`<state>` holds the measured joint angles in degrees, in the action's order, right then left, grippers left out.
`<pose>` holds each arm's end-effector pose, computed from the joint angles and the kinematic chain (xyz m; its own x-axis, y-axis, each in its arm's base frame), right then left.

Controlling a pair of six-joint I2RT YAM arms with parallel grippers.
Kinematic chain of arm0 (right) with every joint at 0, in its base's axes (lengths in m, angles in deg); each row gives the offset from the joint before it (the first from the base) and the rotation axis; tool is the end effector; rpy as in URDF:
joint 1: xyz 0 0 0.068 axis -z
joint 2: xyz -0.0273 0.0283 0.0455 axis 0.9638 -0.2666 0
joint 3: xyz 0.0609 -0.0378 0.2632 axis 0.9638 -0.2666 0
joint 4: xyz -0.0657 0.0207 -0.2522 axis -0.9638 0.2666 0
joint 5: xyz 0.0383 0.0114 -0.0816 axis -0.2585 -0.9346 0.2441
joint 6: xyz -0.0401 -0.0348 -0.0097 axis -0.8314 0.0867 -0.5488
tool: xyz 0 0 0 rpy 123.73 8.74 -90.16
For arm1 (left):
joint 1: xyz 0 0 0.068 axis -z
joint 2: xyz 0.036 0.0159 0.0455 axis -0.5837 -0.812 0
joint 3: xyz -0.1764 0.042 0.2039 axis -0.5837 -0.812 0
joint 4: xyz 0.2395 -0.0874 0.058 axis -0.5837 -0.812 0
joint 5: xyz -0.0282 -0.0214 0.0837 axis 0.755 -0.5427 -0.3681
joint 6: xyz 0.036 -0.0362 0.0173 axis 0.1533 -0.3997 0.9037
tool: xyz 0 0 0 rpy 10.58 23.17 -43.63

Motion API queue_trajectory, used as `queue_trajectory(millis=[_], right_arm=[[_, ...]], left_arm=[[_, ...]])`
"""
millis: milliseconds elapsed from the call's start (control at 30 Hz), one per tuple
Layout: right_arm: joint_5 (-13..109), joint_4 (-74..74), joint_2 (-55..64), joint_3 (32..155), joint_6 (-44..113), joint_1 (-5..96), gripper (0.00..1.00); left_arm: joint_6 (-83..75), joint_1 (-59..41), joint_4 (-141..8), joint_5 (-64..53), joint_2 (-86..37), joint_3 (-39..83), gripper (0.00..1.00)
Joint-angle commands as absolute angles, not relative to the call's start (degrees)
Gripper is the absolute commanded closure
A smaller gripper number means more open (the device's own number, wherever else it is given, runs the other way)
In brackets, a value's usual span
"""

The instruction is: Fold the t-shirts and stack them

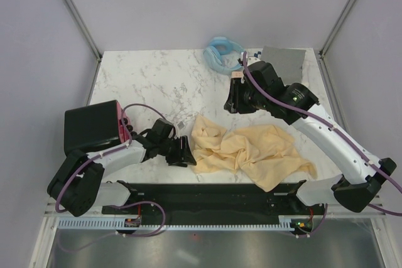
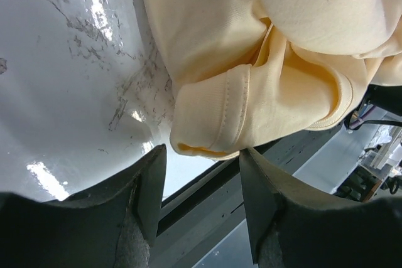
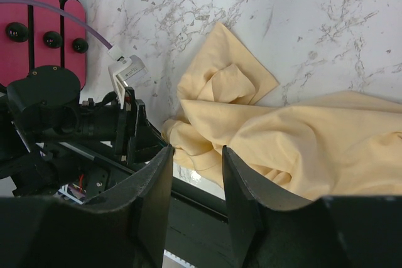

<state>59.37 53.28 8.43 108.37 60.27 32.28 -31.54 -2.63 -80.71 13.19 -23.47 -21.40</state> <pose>0.2004 0.1788 0.4155 -0.7481 0.0509 -0.6616 -0.2712 0.8865 0.3749 0.1752 -0.1332 0.1464 -0.9827 -0.0307 -0.1826 0.0941 0.7663 -0.6356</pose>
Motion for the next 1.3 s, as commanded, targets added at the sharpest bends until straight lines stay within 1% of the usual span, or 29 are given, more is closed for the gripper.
queue_trajectory(millis=[0, 200, 300, 333, 400, 433, 467, 500, 533, 567, 733, 867, 933, 967, 1033, 1067, 1133, 1167, 1233, 1267], right_arm=[[60.4, 53.1, 10.4, 108.3, 60.8, 32.2, 0.55], [60.0, 53.2, 9.5, 109.0, 60.3, 32.2, 0.55], [60.1, 53.1, 9.1, 109.7, 60.1, 32.2, 0.55], [60.1, 53.1, 9.0, 109.9, 60.1, 32.2, 0.55], [60.2, 53.2, 8.8, 109.9, 60.0, 32.2, 0.55], [60.3, 53.2, 9.0, 109.8, 60.0, 32.2, 0.55], [60.5, 53.0, 9.1, 109.9, 60.1, 32.2, 0.55], [60.5, 53.1, 9.1, 109.8, 60.1, 32.2, 0.55], [60.6, 53.1, 9.2, 109.4, 60.0, 32.2, 0.55], [60.8, 53.0, 9.1, 109.4, 60.0, 32.2, 0.55], [60.7, 52.6, 8.7, 109.2, 59.9, 32.2, 0.55], [61.5, 52.3, 8.4, 109.2, 59.5, 32.1, 0.55], [62.6, 52.3, 8.3, 109.3, 59.3, 32.2, 0.54], [62.7, 52.4, 8.2, 109.3, 59.1, 32.2, 0.54], [63.9, 52.4, 8.1, 109.7, 58.9, 32.2, 0.53], [64.4, 52.7, 8.0, 109.9, 58.8, 32.2, 0.53], [66.3, 53.4, 7.8, 111.0, 58.6, 32.5, 0.52], [66.6, 54.1, 7.6, 111.4, 58.5, 32.7, 0.52], [67.1, 54.5, 7.4, 112.4, 57.9, 33.8, 0.51], [67.4, 55.2, 7.2, 112.7, 57.7, 34.3, 0.5]], left_arm=[[-31.3, -3.0, -80.0, 14.9, -23.5, -19.8, 0.42], [-30.7, -3.0, -78.6, 13.7, -23.1, -21.0, 0.44], [-31.5, -3.0, -74.9, 12.9, -23.2, -23.6, 0.56], [-31.9, -3.0, -74.2, 12.7, -23.2, -24.1, 0.63], [-32.7, -3.0, -72.3, 13.6, -23.2, -25.3, 0.7], [-32.9, -3.0, -72.3, 13.6, -23.1, -25.3, 0.81], [-33.0, -3.0, -72.5, 13.6, -22.5, -25.3, 0.85], [-33.0, -3.0, -72.7, 13.4, -22.1, -25.0, 0.87], [-33.0, -3.0, -73.2, 13.2, -21.7, -24.8, 0.94], [-32.8, -3.0, -73.5, 13.2, -21.2, -24.5, 0.98], [-31.3, -3.0, -80.4, 12.6, -18.2, -18.8, 0.98], [-27.0, -3.0, -88.5, 6.6, -17.1, -9.9, 0.98], [-25.0, -3.0, -94.4, 2.0, -17.6, -2.4, 0.98], [-23.0, -3.0, -96.0, -2.7, -17.7, 2.9, 0.98], [-21.6, -3.0, -98.3, -6.7, -18.9, 8.4, 0.98], [-20.7, -3.0, -99.9, -8.9, -20.3, 14.1, 0.98], [-20.1, -3.0, -100.8, -9.1, -22.4, 20.1, 0.98], [-20.1, -3.0, -101.1, -6.9, -24.9, 26.0, 0.98], [-20.5, -3.0, -101.2, -3.2, -27.7, 31.6, 0.98], [-21.4, -3.0, -101.3, 1.1, -30.7, 37.0, 0.98]])
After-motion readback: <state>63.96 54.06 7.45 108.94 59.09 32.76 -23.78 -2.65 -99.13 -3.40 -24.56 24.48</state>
